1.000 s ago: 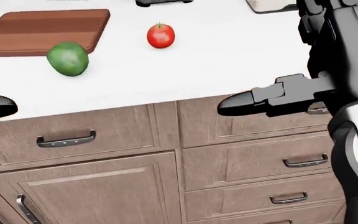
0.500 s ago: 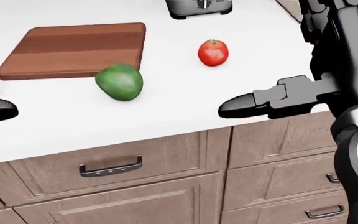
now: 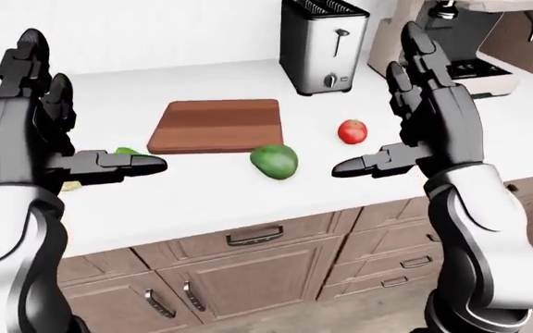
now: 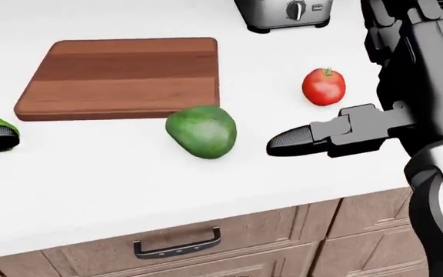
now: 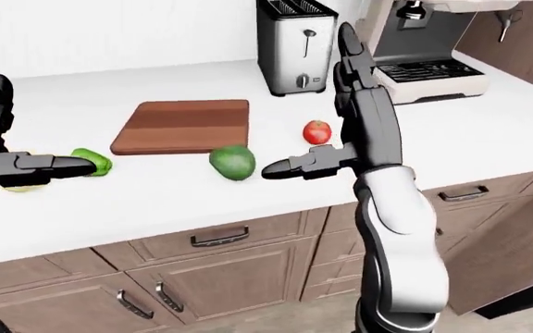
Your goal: Place the avocado, onion, tomato and bell pepper on the cutting board.
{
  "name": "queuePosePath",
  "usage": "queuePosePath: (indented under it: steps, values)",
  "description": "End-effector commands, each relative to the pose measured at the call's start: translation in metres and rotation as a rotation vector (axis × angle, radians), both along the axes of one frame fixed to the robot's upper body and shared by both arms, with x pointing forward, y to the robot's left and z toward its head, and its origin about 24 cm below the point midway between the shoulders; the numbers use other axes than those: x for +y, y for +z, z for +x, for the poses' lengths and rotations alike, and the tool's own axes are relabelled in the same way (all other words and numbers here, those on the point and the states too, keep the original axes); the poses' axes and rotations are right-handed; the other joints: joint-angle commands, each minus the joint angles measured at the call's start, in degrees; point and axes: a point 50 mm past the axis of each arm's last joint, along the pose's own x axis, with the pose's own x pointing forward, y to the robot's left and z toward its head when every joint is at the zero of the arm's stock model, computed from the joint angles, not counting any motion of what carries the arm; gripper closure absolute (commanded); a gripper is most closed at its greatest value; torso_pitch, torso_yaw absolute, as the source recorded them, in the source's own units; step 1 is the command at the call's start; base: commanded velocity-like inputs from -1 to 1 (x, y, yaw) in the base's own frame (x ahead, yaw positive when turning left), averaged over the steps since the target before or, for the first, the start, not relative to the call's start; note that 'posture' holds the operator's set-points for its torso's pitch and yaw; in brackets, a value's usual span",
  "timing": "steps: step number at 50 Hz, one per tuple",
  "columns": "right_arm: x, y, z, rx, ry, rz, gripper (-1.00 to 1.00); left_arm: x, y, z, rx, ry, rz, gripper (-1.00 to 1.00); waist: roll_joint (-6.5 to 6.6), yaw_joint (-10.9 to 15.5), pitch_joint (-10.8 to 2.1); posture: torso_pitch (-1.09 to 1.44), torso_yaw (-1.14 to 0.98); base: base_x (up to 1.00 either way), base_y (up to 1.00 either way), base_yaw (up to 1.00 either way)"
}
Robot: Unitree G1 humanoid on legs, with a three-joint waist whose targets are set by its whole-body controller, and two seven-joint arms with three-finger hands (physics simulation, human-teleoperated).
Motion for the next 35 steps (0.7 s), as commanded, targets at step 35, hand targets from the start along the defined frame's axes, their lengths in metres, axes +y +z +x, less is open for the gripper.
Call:
queuePosePath:
  steps: [35]
  values:
    - [-0.0009, 0.0060, -0.0144, -0.086, -0.006, -0.018, -1.00, -0.0005, 0.0068, -0.0094, -0.047, 0.004, 0.035, -1.00, -1.52, -0.2, -1.58, 0.00, 0.00, 0.00, 0.04, 0.05]
